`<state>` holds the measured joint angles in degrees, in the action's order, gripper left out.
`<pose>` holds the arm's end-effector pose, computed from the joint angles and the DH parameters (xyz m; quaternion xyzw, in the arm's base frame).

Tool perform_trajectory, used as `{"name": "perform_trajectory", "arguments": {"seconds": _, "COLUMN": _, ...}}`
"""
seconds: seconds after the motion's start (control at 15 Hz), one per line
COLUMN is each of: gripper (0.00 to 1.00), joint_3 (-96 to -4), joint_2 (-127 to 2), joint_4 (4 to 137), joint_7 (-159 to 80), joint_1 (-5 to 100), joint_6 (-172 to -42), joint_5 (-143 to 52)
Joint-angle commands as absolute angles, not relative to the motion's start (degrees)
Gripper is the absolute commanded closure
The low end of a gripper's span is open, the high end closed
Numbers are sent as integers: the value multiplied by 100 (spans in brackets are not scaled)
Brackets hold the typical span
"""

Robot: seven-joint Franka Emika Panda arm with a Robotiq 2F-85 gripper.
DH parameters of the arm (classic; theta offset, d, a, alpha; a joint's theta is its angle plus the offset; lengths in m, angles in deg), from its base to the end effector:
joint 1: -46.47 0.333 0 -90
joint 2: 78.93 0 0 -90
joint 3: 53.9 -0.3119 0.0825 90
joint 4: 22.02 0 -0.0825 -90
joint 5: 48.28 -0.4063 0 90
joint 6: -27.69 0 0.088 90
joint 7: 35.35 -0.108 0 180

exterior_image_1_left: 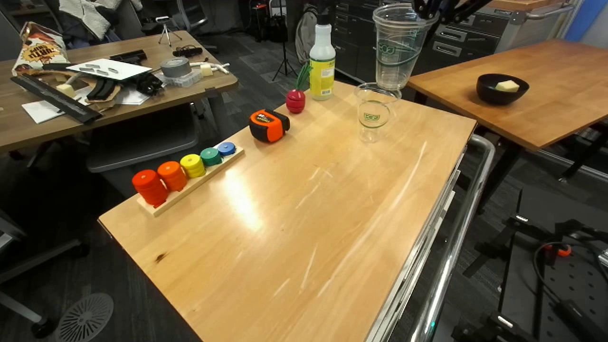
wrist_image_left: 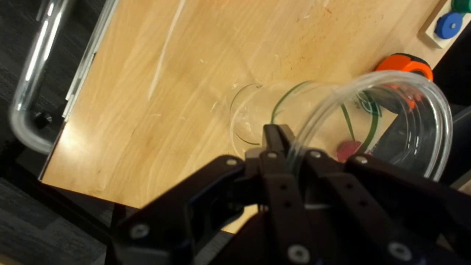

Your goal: Stack the cups together

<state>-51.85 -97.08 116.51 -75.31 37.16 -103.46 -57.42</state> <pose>0.4715 -0.0912 0.4313 -0.8742 0.4713 -0.0729 0.0911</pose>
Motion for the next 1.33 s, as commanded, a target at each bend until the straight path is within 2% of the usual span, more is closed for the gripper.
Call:
{"name": "perform_trajectory", "arguments": {"seconds": 0.0, "gripper": 98, "joint_3": -5187, "joint_2": -9552, "joint_4": 11588, "joint_7": -7526, "joint_1": 3705, "joint_6": -10783, "joint_5": -5753}}
{"name": "perform_trajectory", "arguments": {"seconds": 0.67, "gripper": 98, "joint_3": -5114, "joint_2": -8853, "joint_4": 11518, "joint_7": -7456, "joint_1": 3754, "joint_6": -11419, "joint_5": -5794}}
{"name": "perform_trajectory", "arguments": {"seconds": 1.27, "gripper": 98, "joint_3": -4987, "joint_2": -8550, "joint_4": 11514, "joint_7": -7291, "joint_1": 3807, "joint_6": -11493, "joint_5": -6105}}
